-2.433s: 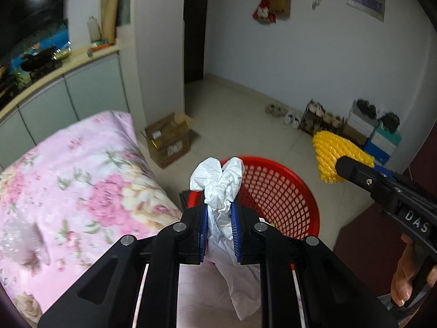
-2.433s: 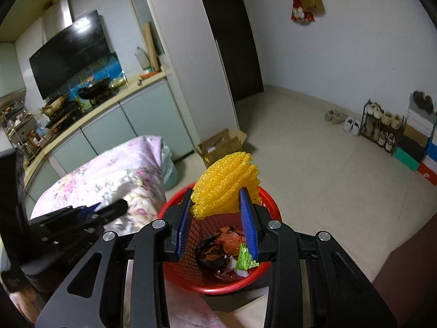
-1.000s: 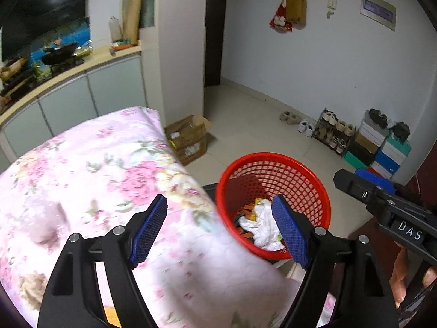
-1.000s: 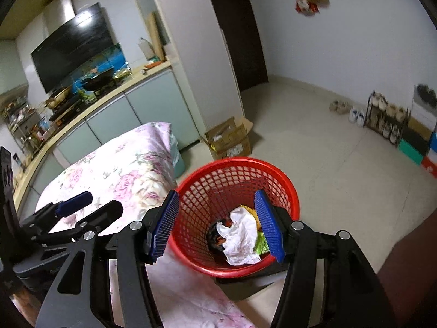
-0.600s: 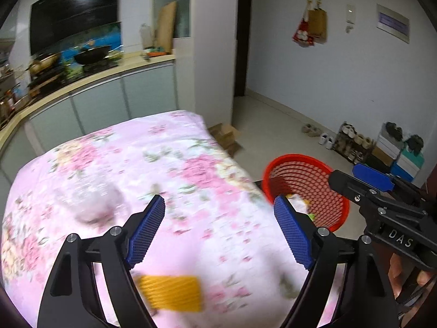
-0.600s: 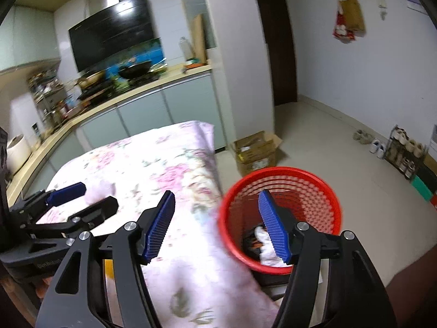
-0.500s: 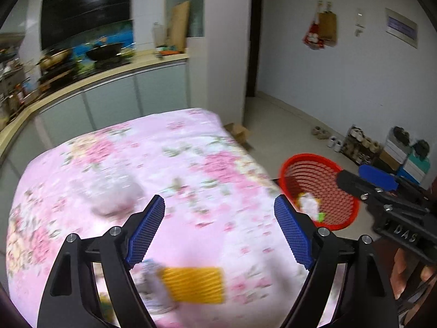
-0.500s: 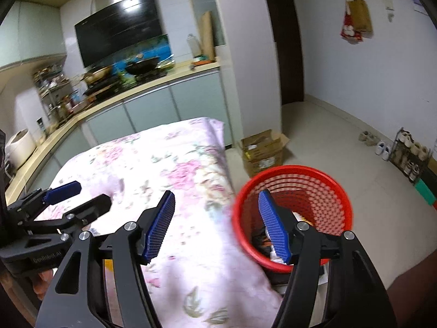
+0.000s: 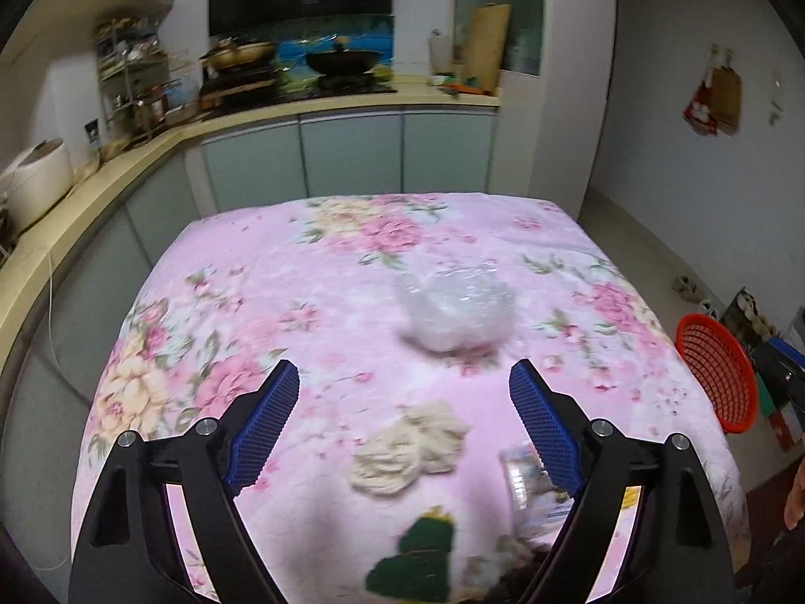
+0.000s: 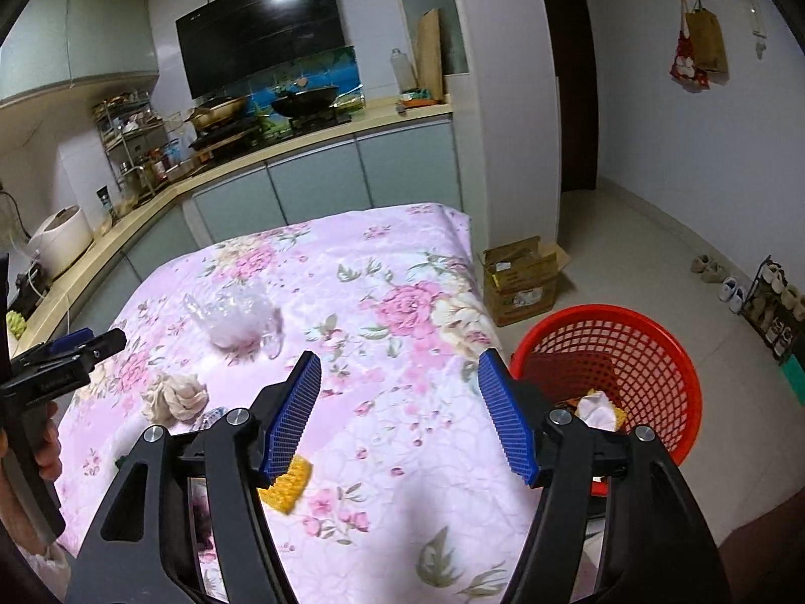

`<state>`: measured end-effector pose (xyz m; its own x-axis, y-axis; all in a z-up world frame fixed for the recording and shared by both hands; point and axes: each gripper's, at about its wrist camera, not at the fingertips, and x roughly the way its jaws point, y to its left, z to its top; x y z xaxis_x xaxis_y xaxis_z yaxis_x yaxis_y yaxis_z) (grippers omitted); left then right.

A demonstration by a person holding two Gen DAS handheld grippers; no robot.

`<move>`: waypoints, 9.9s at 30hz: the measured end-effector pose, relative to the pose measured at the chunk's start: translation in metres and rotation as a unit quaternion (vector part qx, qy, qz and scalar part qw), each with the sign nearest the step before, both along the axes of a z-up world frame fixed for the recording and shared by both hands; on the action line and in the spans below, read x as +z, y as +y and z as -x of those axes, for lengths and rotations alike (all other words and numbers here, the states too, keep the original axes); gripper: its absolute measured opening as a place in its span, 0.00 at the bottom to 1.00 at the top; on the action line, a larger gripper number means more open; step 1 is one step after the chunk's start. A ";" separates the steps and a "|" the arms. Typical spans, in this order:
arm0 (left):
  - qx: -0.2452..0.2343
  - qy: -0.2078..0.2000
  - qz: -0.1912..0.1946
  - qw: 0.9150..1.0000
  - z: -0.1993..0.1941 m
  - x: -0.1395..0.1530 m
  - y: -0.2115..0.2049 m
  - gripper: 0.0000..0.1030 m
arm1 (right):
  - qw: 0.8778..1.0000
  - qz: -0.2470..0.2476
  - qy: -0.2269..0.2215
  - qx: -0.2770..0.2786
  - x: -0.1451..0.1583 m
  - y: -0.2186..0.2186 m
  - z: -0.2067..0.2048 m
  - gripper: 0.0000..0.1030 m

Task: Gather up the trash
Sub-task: 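Move both open tools back over the remaining trash on the quilt, then grasp the cream crocheted scrubber with the left tool while the right tool grasps the white Watsons packet, then carry the scrubber and Watsons packet over the red basket with both tools, then open both tools to drop the scrubber and packet into the basket, then move both open tools back over the remaining trash on the quilt, then grasp the green scrubber with the left tool while the right tool grasps the yellow foam net, then carry the green scrubber and yellow foam net over the red basket with both tools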

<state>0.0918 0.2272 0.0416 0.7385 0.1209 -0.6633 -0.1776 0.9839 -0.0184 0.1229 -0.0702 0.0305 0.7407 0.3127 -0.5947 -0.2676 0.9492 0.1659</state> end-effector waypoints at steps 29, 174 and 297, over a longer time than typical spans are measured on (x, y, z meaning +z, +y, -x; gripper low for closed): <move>-0.038 0.084 0.069 0.993 -0.042 -0.092 0.011 0.42 | 0.991 0.043 0.062 0.111 -0.039 0.092 -0.004 0.62; -0.271 0.085 0.020 0.959 -0.142 -0.051 -0.320 0.73 | 0.982 -0.064 0.041 -0.175 -0.035 -0.188 -0.047 0.49; 0.001 0.030 0.039 0.999 0.027 -0.046 0.018 0.28 | 0.986 0.070 0.068 0.132 -0.060 0.096 -0.020 0.31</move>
<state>0.0644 0.2454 -0.0047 0.6965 0.0683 -0.7143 -0.1827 0.9795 -0.0845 0.1429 0.0255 -0.0298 0.5542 0.3919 -0.7344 -0.4929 0.8654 0.0899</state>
